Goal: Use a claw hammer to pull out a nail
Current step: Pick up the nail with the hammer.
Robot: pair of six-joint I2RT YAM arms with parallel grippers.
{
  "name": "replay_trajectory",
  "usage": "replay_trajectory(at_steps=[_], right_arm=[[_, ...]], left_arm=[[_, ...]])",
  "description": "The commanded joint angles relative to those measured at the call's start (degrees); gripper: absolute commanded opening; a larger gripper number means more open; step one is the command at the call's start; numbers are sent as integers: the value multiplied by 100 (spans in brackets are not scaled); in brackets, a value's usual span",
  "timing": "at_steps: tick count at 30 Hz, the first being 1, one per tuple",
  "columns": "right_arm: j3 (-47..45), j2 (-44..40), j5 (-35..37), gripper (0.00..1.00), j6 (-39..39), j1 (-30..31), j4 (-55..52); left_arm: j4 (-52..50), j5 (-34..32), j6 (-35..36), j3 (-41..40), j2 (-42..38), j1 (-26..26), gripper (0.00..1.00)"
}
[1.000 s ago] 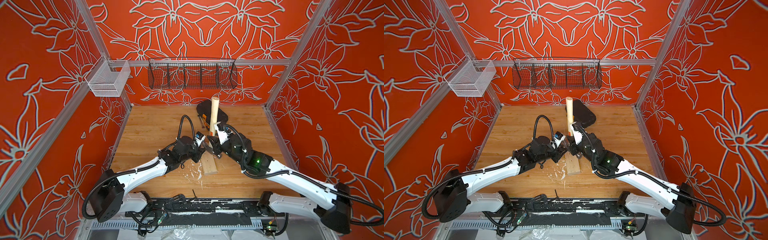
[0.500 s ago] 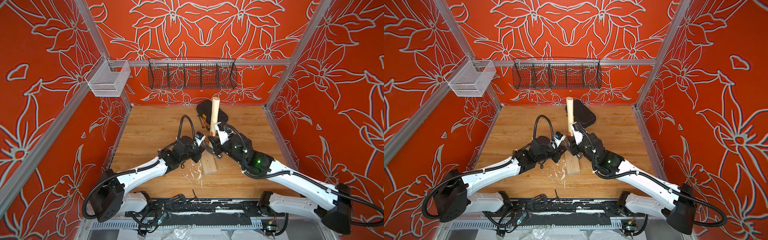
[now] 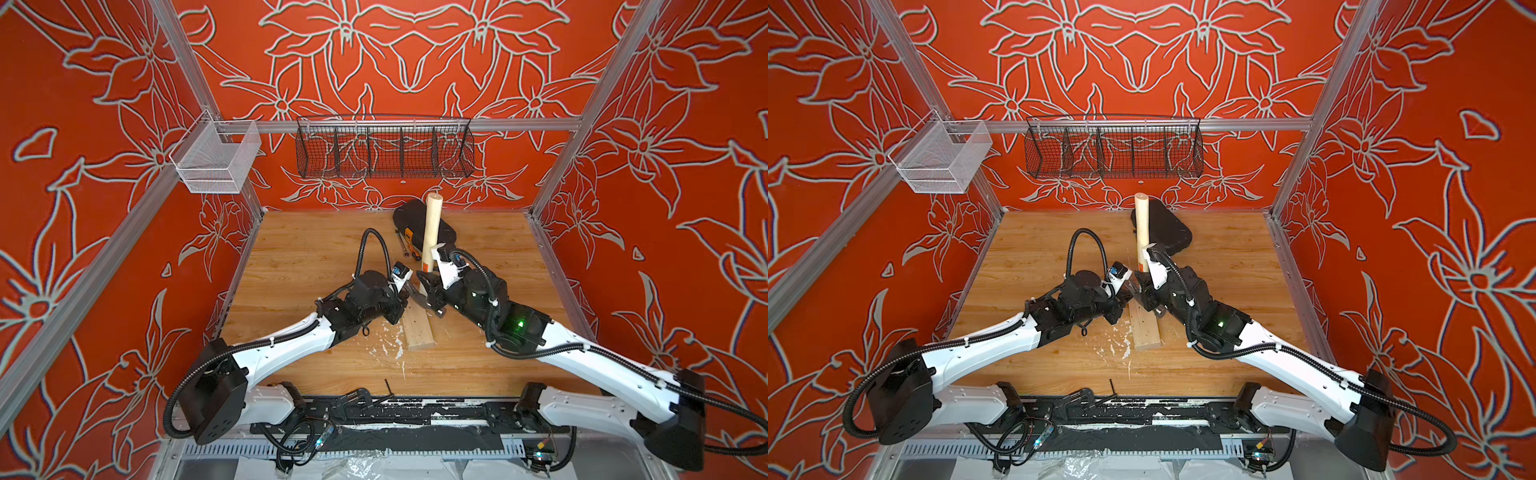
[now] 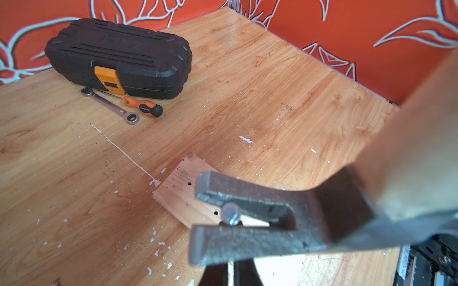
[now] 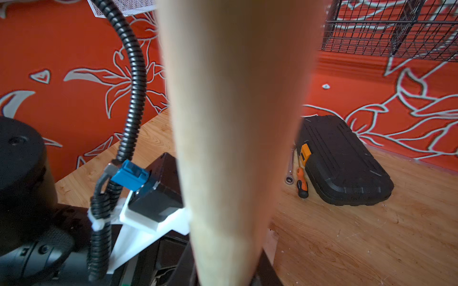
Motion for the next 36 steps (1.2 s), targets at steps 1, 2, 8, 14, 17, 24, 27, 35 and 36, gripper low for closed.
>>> replay_trajectory(at_steps=[1, 2, 8, 14, 17, 24, 27, 35, 36], right_arm=[[307, -220, 16, 0, 60, 43, 662], [312, -205, 29, 0, 58, 49, 648], [369, -159, 108, 0, 9, 49, 561], [298, -125, 151, 0, 33, 46, 487], [246, -140, 203, 0, 42, 42, 473], [148, -226, 352, 0, -24, 37, 407], [110, -245, 384, 0, -28, 33, 407], [51, -227, 596, 0, -46, 20, 320], [42, -226, 624, 0, -44, 9, 302]], left_arm=[[-74, -3, 121, 127, -109, -18, 0], [-65, 1, 121, 126, -127, -17, 0], [-109, -159, 130, 83, -250, -19, 0], [-100, -377, 156, 21, -423, -18, 0], [-133, -496, 150, 29, -454, 3, 0], [-285, -552, -149, 35, -475, 299, 0], [-316, -458, -318, -17, -518, 524, 0], [-1399, -511, -1104, 562, 72, 1266, 0], [-1601, -564, -1180, 685, 215, 1337, 0]])
